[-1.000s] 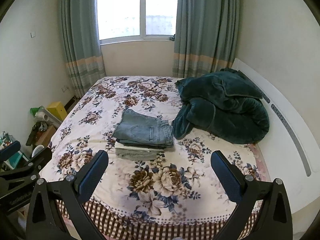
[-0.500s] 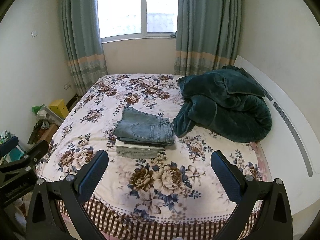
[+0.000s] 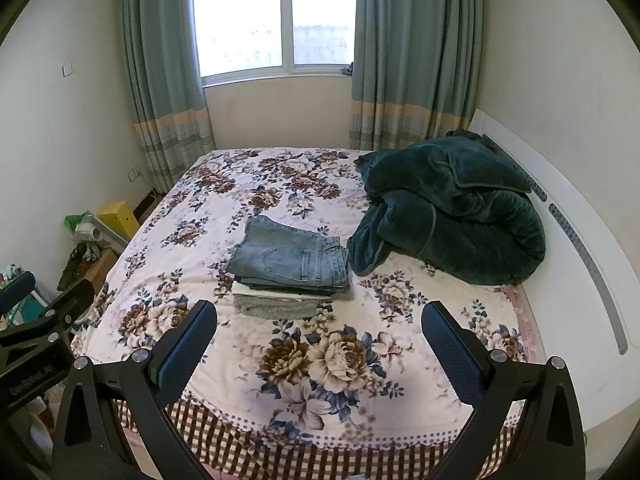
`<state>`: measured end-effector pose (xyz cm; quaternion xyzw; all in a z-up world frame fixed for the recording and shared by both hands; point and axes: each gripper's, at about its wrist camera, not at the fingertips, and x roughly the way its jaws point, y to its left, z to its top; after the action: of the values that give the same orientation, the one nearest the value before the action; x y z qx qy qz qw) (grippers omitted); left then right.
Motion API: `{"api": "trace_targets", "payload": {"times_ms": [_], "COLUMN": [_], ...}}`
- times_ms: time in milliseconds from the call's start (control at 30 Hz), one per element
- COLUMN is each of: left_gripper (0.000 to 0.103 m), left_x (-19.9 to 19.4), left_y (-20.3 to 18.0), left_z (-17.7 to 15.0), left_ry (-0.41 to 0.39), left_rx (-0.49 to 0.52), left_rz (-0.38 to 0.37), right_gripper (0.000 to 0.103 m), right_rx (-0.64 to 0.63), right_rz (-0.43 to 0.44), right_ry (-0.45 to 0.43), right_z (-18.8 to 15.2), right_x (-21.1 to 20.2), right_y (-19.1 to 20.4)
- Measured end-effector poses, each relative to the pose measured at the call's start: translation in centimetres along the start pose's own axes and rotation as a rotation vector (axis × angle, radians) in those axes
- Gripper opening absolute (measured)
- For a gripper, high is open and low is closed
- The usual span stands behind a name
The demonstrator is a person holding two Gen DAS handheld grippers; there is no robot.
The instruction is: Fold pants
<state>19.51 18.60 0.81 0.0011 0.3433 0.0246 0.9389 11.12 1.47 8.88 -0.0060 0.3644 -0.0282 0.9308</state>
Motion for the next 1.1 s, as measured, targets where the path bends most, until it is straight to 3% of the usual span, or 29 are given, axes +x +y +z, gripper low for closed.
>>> {"api": "trace_targets", "payload": {"times_ms": [1100], "left_gripper": [0.103], "left_x": [-0.39], "left_y": [-0.08], "left_z": [0.83], "left_ry": [-0.012], "left_rx": [0.001], "left_rz": [0.004], "right_gripper": [0.103], "right_rx": [0.006], "right_rz": [0.006], "right_ry": [-0.001], "right_z": [0.22], "right_x": [0.06], "right_y": [0.39]}}
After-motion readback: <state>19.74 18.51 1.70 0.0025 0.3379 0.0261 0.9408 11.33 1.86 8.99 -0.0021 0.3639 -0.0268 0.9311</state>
